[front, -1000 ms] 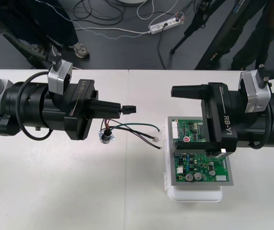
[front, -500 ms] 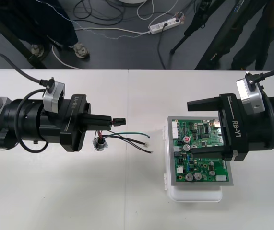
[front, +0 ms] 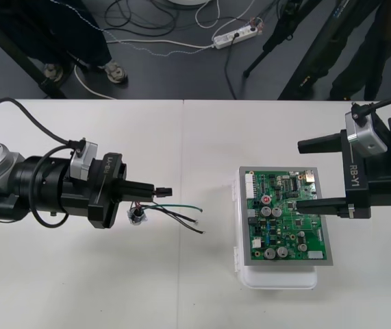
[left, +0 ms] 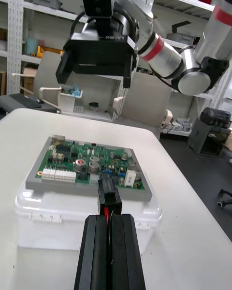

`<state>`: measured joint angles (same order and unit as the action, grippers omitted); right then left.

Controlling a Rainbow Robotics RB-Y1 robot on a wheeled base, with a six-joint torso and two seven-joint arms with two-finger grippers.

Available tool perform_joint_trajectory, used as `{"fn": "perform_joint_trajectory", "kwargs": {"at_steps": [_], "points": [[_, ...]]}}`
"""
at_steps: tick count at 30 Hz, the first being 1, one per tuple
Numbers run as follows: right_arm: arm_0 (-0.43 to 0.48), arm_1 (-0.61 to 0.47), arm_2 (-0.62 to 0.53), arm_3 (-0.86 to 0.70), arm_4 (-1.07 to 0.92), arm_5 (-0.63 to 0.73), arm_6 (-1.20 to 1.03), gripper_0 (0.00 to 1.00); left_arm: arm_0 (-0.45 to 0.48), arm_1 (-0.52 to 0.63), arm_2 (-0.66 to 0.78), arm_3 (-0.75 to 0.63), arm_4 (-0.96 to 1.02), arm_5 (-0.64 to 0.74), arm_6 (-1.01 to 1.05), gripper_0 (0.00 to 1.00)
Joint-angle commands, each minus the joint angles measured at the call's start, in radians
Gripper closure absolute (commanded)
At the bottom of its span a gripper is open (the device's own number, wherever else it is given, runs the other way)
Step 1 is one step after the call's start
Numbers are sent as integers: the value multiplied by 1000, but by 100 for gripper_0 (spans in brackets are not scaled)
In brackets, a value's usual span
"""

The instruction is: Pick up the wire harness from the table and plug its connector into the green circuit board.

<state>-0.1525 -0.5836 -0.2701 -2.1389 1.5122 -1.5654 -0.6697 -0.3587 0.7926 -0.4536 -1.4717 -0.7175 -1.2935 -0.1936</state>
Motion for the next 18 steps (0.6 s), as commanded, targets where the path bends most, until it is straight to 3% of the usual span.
{"fn": "perform_joint_trajectory", "kwargs": {"at_steps": [1, 18], "points": [[7, -45, -44, -33, 57, -5, -18, 0, 18, -49, 33, 53, -39, -89, -76, 100], [71, -134, -40, -62, 229, -5, 160, 0, 17, -159, 16, 274, -68, -199, -188, 100]]}}
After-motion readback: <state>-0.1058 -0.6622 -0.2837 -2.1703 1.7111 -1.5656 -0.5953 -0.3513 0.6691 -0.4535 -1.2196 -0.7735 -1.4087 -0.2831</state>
